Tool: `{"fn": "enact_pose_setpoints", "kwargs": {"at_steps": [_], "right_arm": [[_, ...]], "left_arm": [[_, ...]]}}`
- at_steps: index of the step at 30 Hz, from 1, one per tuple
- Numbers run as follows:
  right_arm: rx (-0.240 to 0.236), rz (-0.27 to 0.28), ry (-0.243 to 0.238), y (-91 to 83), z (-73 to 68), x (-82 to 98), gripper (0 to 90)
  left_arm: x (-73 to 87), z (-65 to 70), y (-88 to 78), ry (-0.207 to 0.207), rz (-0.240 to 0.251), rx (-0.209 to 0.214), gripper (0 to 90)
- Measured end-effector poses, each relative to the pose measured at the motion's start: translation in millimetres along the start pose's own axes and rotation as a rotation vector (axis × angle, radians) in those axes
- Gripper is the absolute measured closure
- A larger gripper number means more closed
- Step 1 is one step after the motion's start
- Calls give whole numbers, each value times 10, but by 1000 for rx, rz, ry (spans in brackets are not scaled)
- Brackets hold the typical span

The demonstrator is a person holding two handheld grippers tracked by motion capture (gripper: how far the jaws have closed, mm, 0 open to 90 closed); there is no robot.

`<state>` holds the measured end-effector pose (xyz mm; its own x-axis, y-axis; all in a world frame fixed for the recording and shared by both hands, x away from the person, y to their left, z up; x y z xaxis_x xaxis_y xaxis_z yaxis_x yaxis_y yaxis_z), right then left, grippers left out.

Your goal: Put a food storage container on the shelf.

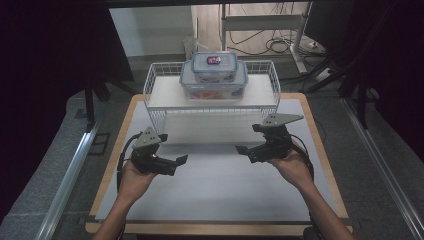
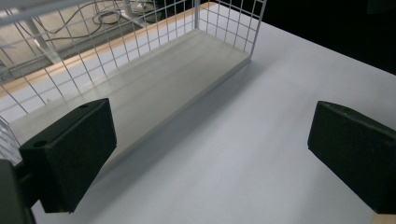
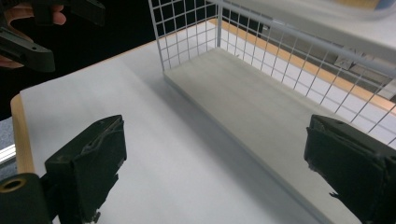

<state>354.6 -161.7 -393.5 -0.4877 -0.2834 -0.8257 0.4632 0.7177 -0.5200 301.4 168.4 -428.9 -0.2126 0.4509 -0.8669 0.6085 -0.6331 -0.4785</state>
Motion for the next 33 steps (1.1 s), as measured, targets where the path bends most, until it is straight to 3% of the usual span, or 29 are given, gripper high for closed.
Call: {"fn": "enact_pose_setpoints", "kwargs": {"at_steps": [14,33], "right_arm": [[9,-13,-1,-35,-26,264,40],[27,-12,-5,-120,-39,518,31]], "left_arm": [[238,138,-49,-13,-7,-7,10],[443,275,-56,-28,-19,1,11]]}}
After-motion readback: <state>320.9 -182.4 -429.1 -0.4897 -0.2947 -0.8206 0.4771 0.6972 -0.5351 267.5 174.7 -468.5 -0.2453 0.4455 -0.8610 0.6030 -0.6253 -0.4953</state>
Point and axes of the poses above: each handheld gripper's, and its own axes: y roughly forward along the jaws, x roughly out of its underside, z roughly to its right, the point moved 2 cm from there along y, roughly forward along the jaws, and after that the axes turned 13 degrees about y, right-handed, at the moved point
